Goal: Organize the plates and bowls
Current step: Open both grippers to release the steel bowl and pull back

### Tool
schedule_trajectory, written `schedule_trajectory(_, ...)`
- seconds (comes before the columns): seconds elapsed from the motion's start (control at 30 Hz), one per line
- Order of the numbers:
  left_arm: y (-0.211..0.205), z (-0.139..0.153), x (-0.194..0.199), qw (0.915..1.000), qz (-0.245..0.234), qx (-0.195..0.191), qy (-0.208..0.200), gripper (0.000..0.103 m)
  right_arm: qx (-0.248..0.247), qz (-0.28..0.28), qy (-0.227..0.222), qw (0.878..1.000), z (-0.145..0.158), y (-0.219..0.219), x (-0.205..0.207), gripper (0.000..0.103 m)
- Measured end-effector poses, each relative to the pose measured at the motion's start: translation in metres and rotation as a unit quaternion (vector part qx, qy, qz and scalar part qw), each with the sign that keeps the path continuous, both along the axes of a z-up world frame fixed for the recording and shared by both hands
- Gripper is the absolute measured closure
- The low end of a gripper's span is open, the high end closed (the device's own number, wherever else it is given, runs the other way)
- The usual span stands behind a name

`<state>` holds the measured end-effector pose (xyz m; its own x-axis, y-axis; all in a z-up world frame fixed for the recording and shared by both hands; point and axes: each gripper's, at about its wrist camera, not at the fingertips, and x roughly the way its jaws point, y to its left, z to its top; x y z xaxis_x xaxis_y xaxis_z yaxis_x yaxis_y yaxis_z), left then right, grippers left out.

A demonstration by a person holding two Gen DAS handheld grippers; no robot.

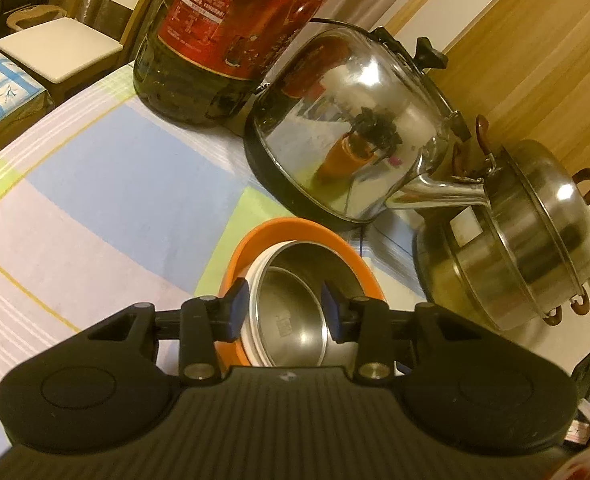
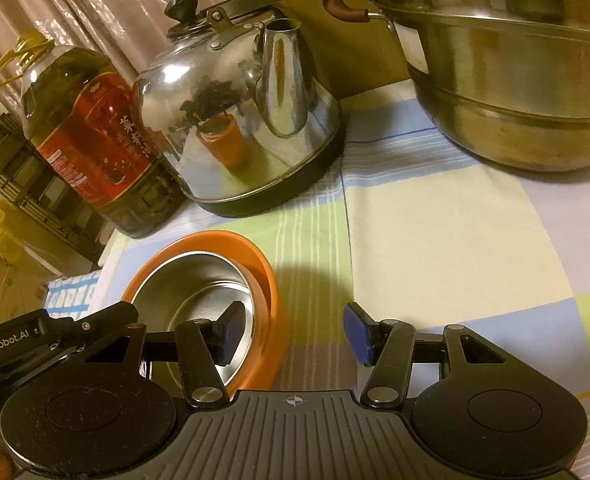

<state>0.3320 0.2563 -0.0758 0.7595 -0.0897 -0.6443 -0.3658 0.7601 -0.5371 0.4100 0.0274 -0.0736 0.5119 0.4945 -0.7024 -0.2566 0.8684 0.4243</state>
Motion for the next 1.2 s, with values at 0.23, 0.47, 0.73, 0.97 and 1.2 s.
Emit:
schedule_trajectory(0.23,-0.001,0.021,-0.005,0.9982,0.004,0.056,-0.022,0.057,0.011,-0.002,-0.001,1.000,0.003,-0.002,0.001,0.048)
schedule_trajectory(0.47,-0.012,0.013,0.005,0.9892,-0.019,0.142,0.032,0.048,0.002,0.008,0.012,1.000,-0.002,0.004,0.002,0.048)
schedule_trajectory(0.73,-0.008,-0.019,0.011,0.9940,-0.010,0.092,0.059,0.051,0.003,0.007,0.033,0.999,-0.014,0.010,0.003,0.047)
schedule_trajectory(0.97,-0.009,-0.027,0.017,0.9924,-0.006,0.099,0.072,0.064,0.006,0.001,0.041,0.999,-0.023,0.013,0.003,0.048)
schedule_trajectory(1.2,-0.008,-0.028,0.018,0.9936,-0.006,0.090,0.068,0.069,0.009,-0.001,0.043,0.999,-0.028,0.019,0.006,0.048)
